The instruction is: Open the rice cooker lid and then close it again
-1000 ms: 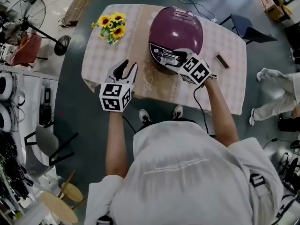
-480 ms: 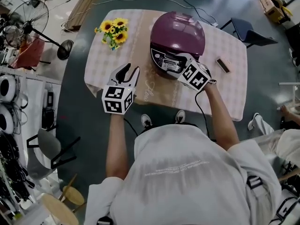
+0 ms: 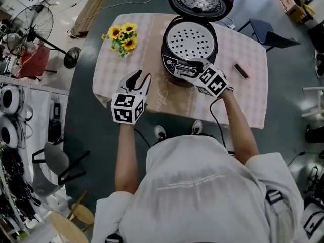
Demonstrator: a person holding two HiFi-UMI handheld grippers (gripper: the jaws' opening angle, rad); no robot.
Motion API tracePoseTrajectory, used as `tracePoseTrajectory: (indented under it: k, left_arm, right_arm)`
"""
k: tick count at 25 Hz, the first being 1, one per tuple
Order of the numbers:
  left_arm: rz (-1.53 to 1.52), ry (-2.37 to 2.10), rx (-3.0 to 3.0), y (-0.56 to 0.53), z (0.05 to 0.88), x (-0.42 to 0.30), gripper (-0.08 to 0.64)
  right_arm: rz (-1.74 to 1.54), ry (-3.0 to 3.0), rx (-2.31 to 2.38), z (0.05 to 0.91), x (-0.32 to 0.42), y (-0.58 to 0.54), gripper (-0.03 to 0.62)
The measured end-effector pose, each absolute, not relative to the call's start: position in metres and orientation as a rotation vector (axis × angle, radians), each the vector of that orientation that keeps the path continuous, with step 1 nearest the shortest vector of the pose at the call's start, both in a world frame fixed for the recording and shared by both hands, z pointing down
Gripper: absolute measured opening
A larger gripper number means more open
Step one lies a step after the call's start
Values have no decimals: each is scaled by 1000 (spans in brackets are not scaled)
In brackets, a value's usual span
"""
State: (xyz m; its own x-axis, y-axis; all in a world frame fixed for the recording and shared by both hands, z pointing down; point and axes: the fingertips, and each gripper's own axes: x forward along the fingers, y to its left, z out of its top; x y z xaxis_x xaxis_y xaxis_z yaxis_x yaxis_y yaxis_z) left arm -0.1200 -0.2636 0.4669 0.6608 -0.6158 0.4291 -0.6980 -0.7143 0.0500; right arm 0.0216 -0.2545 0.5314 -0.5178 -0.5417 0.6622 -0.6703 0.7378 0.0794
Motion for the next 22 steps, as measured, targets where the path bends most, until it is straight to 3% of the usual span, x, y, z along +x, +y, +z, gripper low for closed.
tracePoseTrajectory:
  k: [8,22]
  left_arm:
    - [579,-1036,2740,-273,453,-103,152]
    - [440,-1057,2889,-313,381,-94,152]
  right_arm:
    - [232,-2266,1089,517,56,-254,285]
    - [117,-2224,1790,385,189,-229,252]
